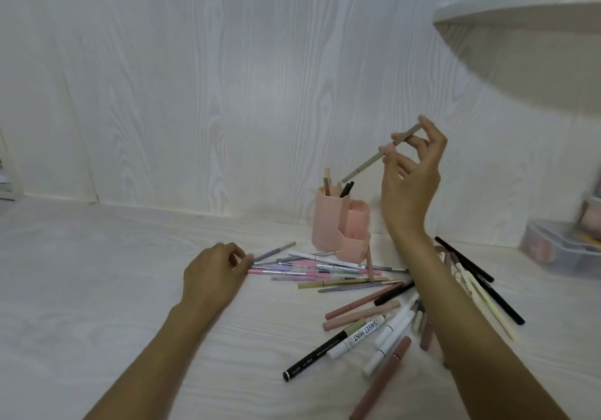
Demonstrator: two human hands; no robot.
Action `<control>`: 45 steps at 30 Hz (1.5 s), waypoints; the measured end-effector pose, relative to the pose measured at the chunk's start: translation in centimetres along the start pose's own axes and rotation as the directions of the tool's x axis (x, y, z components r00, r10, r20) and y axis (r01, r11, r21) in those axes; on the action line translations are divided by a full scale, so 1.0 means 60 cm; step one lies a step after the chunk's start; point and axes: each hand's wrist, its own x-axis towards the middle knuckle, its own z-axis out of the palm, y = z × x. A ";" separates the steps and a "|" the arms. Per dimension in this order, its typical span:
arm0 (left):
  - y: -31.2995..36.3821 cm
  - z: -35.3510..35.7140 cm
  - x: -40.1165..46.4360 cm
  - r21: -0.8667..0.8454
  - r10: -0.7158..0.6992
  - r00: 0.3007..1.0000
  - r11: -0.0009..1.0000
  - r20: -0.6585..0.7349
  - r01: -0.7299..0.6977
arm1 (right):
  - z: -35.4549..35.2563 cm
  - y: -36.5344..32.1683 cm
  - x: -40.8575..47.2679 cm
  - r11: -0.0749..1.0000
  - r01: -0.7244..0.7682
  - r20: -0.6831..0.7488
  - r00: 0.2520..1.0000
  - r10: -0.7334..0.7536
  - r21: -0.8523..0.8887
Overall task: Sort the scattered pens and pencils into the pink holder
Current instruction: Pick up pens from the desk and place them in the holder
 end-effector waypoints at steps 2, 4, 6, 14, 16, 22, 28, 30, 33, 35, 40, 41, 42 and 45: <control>0.001 -0.002 -0.001 0.000 0.004 1.000 1.000 -0.006 -0.004 | 0.024 0.022 0.007 0.997 -0.016 0.058 0.998 0.021 -0.078; 0.003 -0.004 -0.002 0.001 -0.004 1.000 1.000 -0.011 0.004 | 0.039 0.046 0.013 0.977 -0.022 0.149 0.987 0.054 -0.212; 0.006 -0.005 -0.003 0.002 -0.013 1.000 1.000 -0.012 0.013 | 0.040 0.066 0.015 0.914 0.068 0.295 0.954 0.058 -0.399; 0.015 -0.023 -0.011 0.074 0.041 0.993 0.996 0.107 -0.049 | -0.066 0.034 0.006 0.852 0.095 0.712 0.601 0.363 -0.515; 0.016 -0.032 -0.012 0.085 0.019 0.993 0.996 0.117 -0.029 | -0.106 0.006 -0.002 0.858 0.051 0.822 0.322 0.470 -0.511; 0.000 -0.059 -0.027 0.097 -0.133 0.982 0.988 0.133 0.120 | -0.164 -0.015 -0.091 0.753 0.406 0.719 -0.271 0.640 -0.517; -0.014 -0.054 -0.020 0.032 -0.119 0.977 0.993 0.175 0.115 | -0.119 0.025 -0.131 0.795 0.225 0.819 0.027 0.573 -0.563; -0.016 -0.047 -0.020 0.014 -0.109 0.984 0.994 0.142 0.108 | -0.098 0.037 -0.143 0.805 0.167 0.822 0.136 0.553 -0.569; -0.018 -0.042 -0.023 0.013 -0.106 0.993 0.994 0.053 0.105 | -0.072 0.066 -0.161 0.797 0.180 0.794 0.355 0.494 -0.576; -0.019 -0.039 -0.023 -0.019 -0.123 0.992 0.992 -0.007 0.123 | -0.059 0.085 -0.165 0.813 0.187 0.779 0.464 0.421 -0.551; -0.012 -0.050 -0.008 -0.283 -0.213 0.955 0.947 -0.208 0.149 | -0.045 0.124 -0.162 0.831 0.246 0.772 0.561 0.297 -0.499; 0.000 -0.061 -0.005 -0.369 -0.215 0.935 0.924 -0.282 0.101 | -0.045 0.124 -0.162 0.835 0.232 0.762 0.575 0.296 -0.500; 0.019 -0.076 -0.001 -0.443 -0.204 0.911 0.896 -0.360 0.026 | -0.046 0.126 -0.164 0.846 0.210 0.755 0.586 0.292 -0.490; 0.098 -0.129 0.019 -0.510 -0.124 0.830 0.834 -0.543 -0.209 | -0.047 0.124 -0.165 0.867 0.169 0.736 0.617 0.278 -0.469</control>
